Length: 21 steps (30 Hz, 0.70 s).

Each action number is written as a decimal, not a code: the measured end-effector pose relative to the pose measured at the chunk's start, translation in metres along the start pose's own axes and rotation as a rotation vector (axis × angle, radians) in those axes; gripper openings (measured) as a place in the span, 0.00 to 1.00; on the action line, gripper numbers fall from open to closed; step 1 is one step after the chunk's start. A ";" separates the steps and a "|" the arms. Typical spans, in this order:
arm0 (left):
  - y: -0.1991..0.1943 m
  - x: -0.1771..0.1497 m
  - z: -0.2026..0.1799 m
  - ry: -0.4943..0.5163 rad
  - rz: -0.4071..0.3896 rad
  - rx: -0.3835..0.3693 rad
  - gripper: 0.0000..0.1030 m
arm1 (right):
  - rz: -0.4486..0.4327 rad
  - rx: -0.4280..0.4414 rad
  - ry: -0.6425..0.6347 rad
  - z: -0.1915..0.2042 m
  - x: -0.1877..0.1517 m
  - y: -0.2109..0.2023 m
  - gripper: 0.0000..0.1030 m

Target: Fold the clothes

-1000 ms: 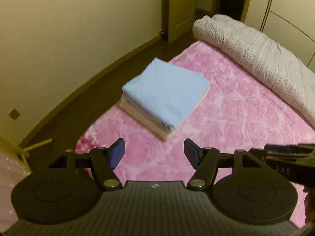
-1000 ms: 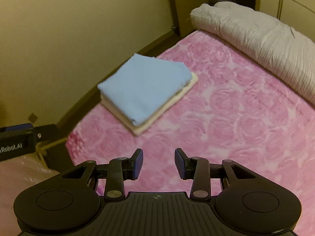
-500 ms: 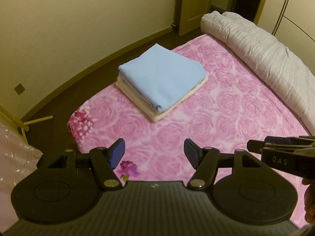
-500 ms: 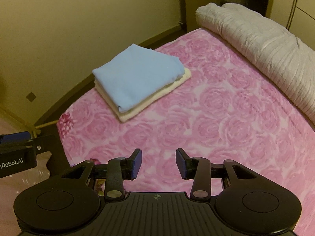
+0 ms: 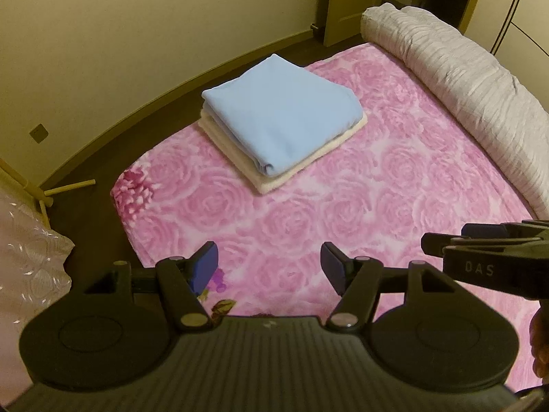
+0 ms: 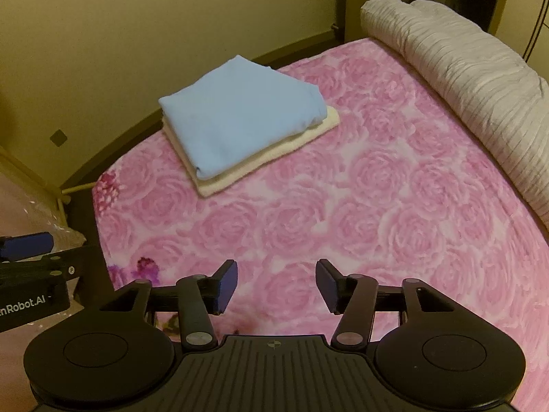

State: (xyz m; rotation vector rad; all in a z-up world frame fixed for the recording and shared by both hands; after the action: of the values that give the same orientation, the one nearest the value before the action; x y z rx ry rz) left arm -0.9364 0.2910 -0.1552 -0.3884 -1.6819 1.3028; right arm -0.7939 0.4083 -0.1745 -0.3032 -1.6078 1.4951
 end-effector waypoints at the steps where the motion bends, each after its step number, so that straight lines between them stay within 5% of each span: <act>1: 0.002 0.002 -0.001 -0.002 0.004 0.000 0.61 | 0.003 0.000 -0.003 -0.002 0.002 0.002 0.54; 21: 0.060 0.043 -0.029 0.049 0.049 -0.019 0.61 | 0.050 -0.008 0.047 -0.039 0.040 0.045 0.56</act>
State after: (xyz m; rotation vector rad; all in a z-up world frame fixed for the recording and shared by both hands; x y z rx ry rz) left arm -0.9519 0.3618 -0.1870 -0.4714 -1.6543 1.3033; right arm -0.8060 0.4737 -0.2026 -0.3827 -1.5799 1.5093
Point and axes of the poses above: each gripper's, at about its wrist camera, not at the fingertips, and y roughly the way its jaws point, z to its left, x to its top, the point moved 3 cm from there along y, roughly the way its jaws point, and after that the axes turned 1 degree about -y, right-handed, at the moved point
